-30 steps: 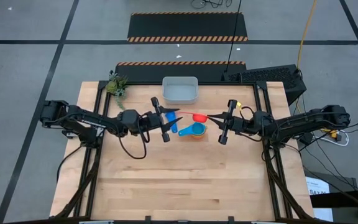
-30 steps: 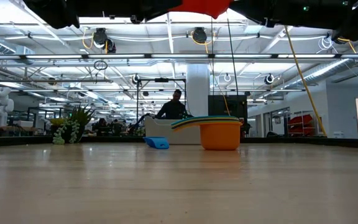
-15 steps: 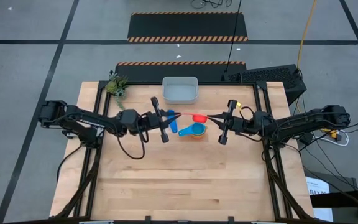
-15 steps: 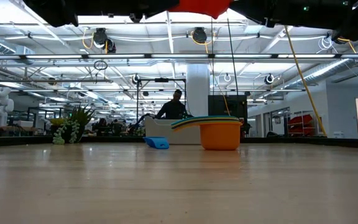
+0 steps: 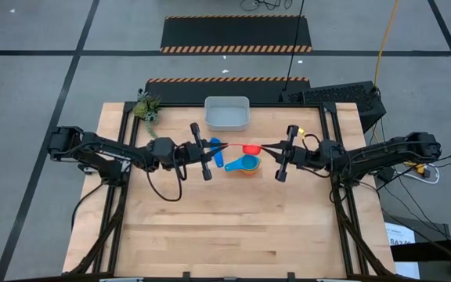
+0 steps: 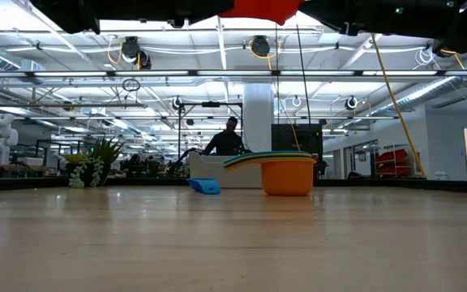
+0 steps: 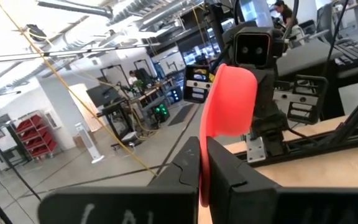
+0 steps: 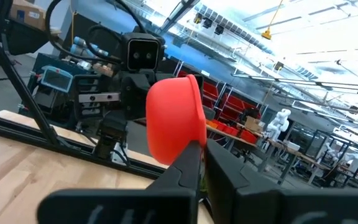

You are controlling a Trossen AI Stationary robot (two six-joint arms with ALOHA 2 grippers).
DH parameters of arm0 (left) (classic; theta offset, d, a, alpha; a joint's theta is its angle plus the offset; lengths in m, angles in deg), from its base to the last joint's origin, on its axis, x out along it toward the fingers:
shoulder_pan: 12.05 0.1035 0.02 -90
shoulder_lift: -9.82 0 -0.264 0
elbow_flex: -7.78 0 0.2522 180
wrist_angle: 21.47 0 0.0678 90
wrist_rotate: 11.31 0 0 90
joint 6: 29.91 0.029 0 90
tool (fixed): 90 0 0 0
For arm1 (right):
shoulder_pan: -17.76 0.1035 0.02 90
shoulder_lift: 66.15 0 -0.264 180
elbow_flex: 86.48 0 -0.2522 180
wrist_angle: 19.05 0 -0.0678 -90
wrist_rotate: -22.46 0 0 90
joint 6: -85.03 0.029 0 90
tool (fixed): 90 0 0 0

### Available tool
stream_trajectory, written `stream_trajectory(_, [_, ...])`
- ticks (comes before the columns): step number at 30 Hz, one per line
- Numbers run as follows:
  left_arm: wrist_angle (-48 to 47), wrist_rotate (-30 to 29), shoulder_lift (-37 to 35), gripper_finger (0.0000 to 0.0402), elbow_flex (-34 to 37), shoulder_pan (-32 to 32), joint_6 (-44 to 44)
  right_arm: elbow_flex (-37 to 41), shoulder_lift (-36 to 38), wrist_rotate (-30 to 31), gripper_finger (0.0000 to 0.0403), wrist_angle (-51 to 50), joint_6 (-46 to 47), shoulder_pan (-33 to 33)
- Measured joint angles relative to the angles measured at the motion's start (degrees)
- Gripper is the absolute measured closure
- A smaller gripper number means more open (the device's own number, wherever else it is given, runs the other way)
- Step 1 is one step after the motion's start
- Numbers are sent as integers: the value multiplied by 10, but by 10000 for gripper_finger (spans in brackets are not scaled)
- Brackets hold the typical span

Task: Nest measuring cups in basket
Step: Stack the red measuring cup into the light blue measuring cup

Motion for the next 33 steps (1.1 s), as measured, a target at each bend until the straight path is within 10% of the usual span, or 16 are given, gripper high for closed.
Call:
stream_trajectory(16, [-105,13,-89,398,-1,-35,120,0,135,106,199,-288,176,4])
stream_trajectory(33, [-165,85,-3,391,26,-38,340,0,229,196,179,-477,296,47])
